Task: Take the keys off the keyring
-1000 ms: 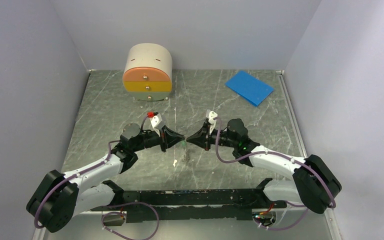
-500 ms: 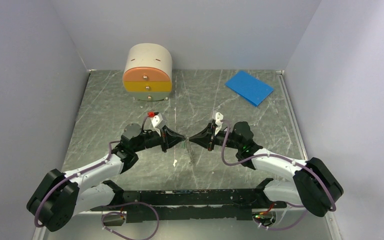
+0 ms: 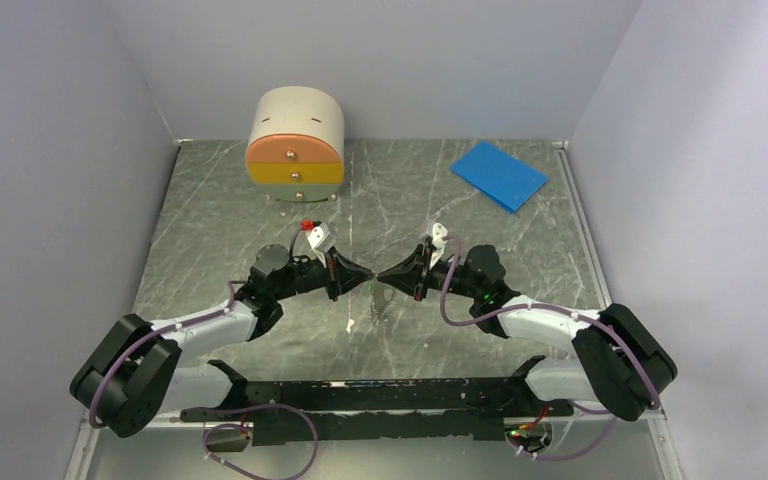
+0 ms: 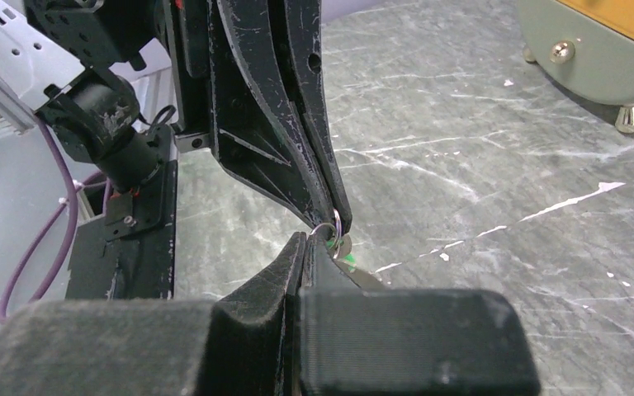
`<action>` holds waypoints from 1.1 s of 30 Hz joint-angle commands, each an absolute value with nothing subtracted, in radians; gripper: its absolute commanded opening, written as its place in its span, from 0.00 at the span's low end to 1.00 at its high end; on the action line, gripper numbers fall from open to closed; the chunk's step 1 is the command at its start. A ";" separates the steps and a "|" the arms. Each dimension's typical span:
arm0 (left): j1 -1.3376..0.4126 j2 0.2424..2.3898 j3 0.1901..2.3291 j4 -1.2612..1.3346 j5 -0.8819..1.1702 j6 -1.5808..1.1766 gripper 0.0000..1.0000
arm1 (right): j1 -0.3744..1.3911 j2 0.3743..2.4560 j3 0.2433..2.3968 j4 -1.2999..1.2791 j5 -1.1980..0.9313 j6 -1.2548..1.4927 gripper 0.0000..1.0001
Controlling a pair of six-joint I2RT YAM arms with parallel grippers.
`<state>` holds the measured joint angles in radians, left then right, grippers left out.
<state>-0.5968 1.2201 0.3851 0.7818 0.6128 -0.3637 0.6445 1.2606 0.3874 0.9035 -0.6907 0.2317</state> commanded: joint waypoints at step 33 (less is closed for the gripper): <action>-0.604 1.180 0.400 0.796 0.634 -0.330 0.03 | 0.679 1.236 0.705 0.336 -0.584 0.493 0.14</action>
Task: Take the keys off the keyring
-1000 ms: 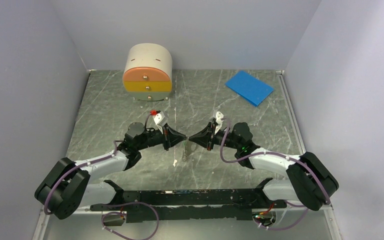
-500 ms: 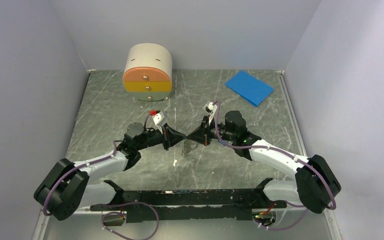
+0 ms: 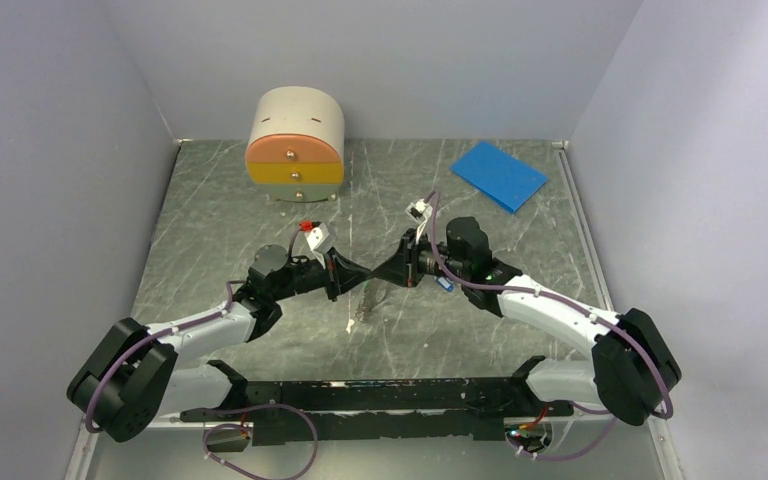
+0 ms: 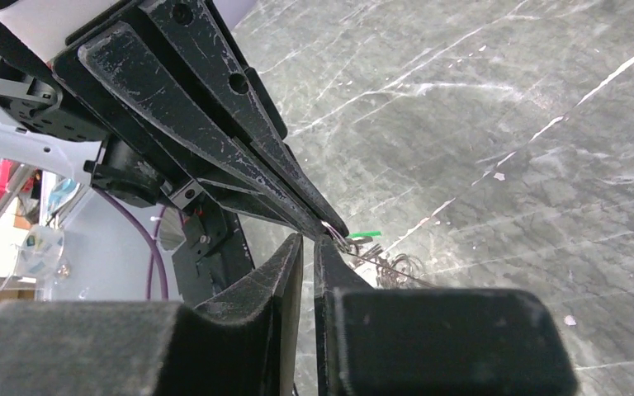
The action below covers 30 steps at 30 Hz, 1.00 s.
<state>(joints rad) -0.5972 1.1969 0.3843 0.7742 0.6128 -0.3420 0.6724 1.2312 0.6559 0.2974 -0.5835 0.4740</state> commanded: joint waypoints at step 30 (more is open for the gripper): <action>-0.604 1.144 0.384 0.799 0.670 -0.309 0.03 | 0.667 1.094 0.466 0.455 -0.628 -0.319 0.40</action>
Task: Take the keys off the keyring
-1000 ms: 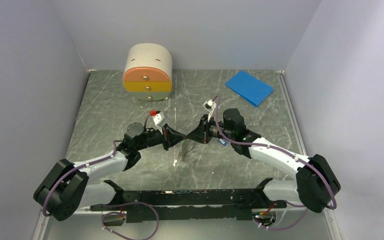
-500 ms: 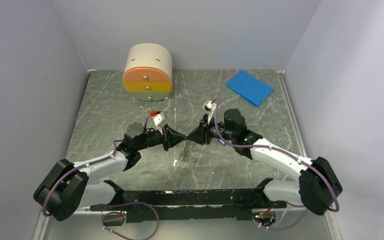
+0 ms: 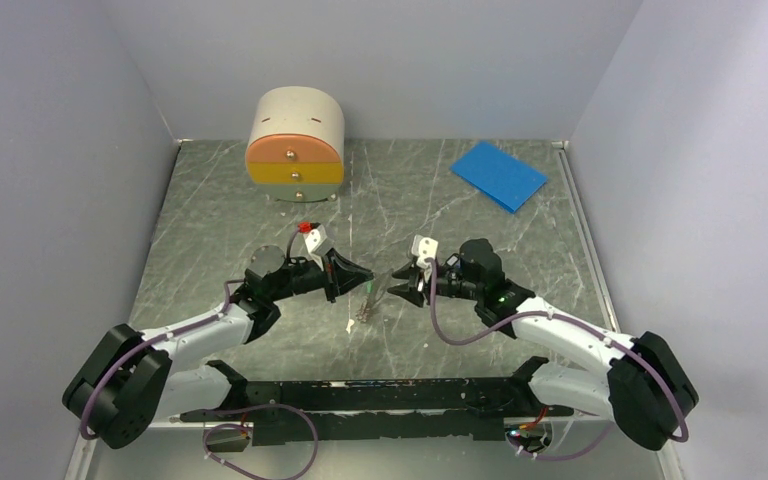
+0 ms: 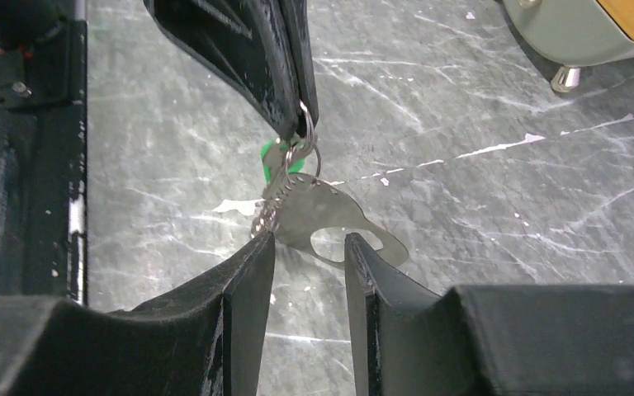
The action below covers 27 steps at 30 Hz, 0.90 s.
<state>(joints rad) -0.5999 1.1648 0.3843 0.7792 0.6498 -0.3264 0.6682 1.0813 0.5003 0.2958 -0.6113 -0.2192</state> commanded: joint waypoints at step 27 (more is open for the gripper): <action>-0.604 1.128 0.382 0.794 0.664 -0.317 0.03 | 0.799 1.165 0.396 0.696 -0.480 -0.352 0.26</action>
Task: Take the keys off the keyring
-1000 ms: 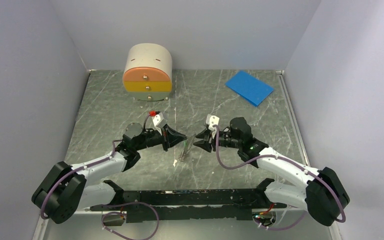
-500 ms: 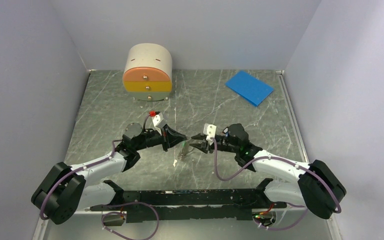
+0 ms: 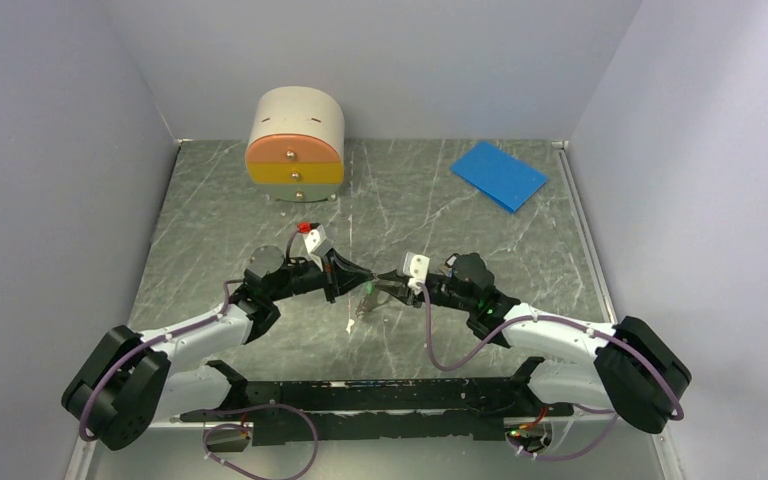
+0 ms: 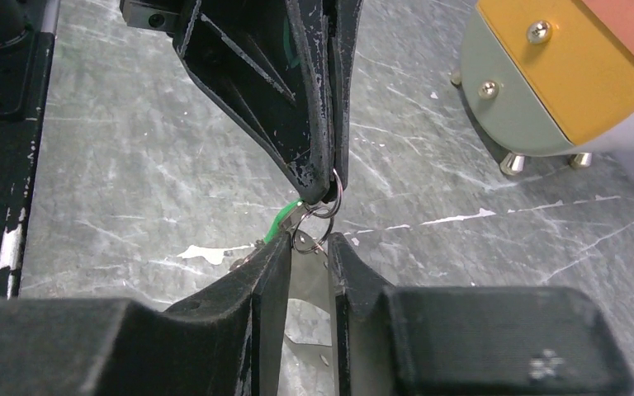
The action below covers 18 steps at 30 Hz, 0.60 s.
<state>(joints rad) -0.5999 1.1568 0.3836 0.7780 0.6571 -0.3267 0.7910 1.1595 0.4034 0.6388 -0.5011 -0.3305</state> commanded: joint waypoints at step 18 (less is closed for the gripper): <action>-0.604 1.118 0.383 0.776 0.659 -0.310 0.03 | 0.802 1.173 0.407 0.660 -0.487 -0.364 0.00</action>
<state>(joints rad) -0.5999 1.1469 0.3832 0.7605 0.6556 -0.3264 0.8009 1.1725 0.4007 0.6682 -0.4767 -0.3492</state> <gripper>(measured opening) 0.031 0.010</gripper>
